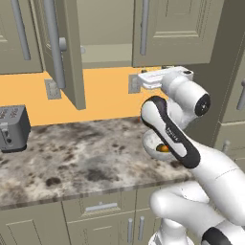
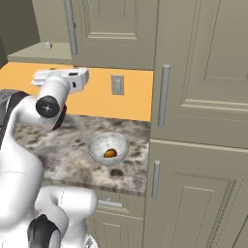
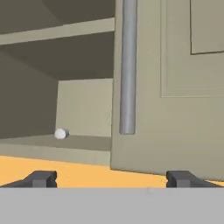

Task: Open the cabinet. Pick the kiwi and mango from the cabinet and place them into the bowl. Then close the cabinet.

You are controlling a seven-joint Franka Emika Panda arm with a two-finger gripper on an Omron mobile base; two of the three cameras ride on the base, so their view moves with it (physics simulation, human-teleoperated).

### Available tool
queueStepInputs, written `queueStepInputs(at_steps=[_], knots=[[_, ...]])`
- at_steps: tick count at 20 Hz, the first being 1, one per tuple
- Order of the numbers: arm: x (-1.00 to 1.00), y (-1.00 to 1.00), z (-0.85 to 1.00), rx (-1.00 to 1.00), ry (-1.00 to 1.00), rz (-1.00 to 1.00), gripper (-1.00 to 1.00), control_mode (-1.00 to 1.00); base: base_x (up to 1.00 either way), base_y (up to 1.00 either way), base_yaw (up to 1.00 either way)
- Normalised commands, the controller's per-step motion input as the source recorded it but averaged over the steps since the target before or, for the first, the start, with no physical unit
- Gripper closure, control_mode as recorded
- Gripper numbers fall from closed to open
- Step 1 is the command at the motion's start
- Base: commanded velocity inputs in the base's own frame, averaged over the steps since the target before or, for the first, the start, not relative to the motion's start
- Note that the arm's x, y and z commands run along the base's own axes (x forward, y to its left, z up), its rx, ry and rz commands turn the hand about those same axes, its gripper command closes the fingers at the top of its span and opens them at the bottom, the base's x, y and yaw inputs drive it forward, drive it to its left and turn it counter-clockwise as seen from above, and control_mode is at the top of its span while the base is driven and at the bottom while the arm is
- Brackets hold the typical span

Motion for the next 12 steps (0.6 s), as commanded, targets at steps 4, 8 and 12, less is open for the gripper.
queueStepInputs(at_steps=[4,8,12], knots=[[-1.0,0.05,0.79,-0.13,0.52,-0.05,-1.0,-1.0,0.0,0.0,0.0],[-1.0,0.0,0.98,-0.13,0.47,-0.02,-1.0,-1.0,0.0,0.0,0.0],[-1.0,0.21,0.18,-0.19,0.16,0.03,-1.0,-1.0,0.0,0.0,0.0]])
